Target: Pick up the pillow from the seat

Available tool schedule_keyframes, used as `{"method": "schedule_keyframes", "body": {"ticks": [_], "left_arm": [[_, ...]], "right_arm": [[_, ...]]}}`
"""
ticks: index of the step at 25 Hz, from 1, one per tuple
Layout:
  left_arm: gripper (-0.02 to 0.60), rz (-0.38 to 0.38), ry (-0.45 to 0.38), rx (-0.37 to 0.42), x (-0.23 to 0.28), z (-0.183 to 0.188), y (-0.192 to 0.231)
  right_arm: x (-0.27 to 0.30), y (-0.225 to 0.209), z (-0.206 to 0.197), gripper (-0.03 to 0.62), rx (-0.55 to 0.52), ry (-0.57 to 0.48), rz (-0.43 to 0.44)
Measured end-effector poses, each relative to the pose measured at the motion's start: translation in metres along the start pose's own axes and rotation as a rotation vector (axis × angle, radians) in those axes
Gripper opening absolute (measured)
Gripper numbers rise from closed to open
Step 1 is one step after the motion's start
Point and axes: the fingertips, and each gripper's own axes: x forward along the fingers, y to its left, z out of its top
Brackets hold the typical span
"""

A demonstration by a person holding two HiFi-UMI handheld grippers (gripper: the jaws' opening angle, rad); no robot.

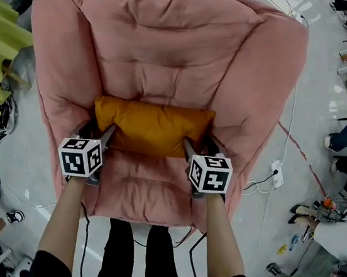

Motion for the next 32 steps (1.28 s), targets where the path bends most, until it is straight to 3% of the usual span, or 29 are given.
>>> {"method": "schedule_keyframes", "body": {"ticks": [11, 15, 20, 32], "left_arm": [[0.242, 0.009, 0.063, 0.017, 0.019, -0.005, -0.004], [0.181, 0.004, 0.065, 0.037, 0.021, -0.006, -0.011], [0.147, 0.004, 0.056, 0.048, 0.021, -0.006, -0.015], [0.118, 0.007, 0.026, 0.047, 0.005, -0.006, -0.016]], "right_arm": [[0.019, 0.002, -0.003, 0.278, -0.041, 0.082, -0.013], [0.02, 0.004, -0.003, 0.234, -0.072, 0.074, -0.014], [0.019, 0.006, -0.003, 0.191, -0.091, 0.062, -0.017], [0.005, 0.013, -0.003, 0.166, -0.093, 0.022, -0.036]]}}
